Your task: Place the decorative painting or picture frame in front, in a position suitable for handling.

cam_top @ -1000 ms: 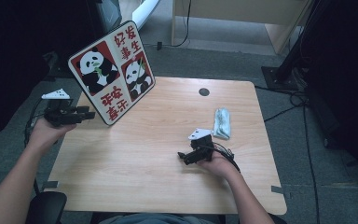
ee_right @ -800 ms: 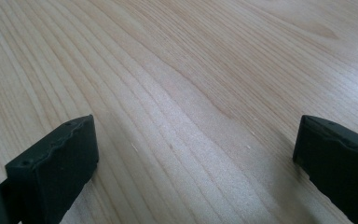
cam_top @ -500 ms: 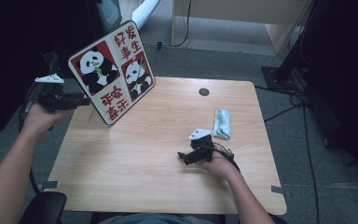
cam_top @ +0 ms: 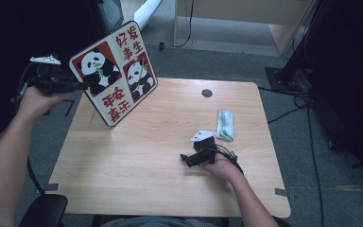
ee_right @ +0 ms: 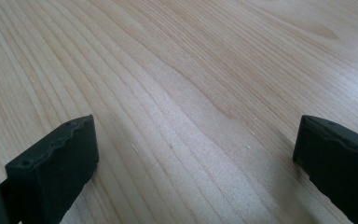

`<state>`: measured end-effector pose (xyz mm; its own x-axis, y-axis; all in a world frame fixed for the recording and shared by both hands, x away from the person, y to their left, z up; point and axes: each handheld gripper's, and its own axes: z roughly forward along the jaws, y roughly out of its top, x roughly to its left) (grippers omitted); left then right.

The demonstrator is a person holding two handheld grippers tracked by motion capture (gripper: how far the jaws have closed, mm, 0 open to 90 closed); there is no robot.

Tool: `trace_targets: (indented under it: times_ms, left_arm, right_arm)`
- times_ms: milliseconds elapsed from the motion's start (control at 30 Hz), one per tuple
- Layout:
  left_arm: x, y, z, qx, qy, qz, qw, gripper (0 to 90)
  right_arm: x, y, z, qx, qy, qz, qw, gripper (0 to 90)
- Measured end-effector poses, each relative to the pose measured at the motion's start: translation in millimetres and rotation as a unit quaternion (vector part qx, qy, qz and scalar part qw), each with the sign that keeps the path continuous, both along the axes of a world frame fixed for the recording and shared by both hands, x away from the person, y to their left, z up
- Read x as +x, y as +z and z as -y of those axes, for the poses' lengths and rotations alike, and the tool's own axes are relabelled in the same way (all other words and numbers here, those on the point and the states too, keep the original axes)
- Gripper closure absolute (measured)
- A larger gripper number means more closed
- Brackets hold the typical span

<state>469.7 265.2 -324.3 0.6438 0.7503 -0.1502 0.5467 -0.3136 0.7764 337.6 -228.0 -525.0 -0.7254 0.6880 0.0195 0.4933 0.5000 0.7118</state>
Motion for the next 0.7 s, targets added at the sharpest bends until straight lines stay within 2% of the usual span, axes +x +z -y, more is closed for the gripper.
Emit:
trace_targets:
  times_ms: [67,333,467,700]
  left_arm:
    - [7.4,10.0,3.5,0.005,-0.003,0.003,1.0,49.7]
    - [29.3,34.1,13.2,0.01,-0.009,0.011,0.9998,50.7]
    - [38.9,44.2,18.8,0.013,-0.011,0.013,0.9998,51.1]
    - [57.1,57.0,28.1,0.033,-0.016,0.008,0.9993,52.5]
  right_arm:
    - [0.0,0.0,0.0,0.0,0.0,0.0,1.0,0.1]
    - [0.1,0.0,0.2,-0.001,-0.001,0.001,1.0,0.1]
    - [0.1,0.0,0.1,0.0,0.0,0.0,1.0,0.1]
    - [0.0,0.1,0.2,0.001,0.0,0.0,1.0,0.1]
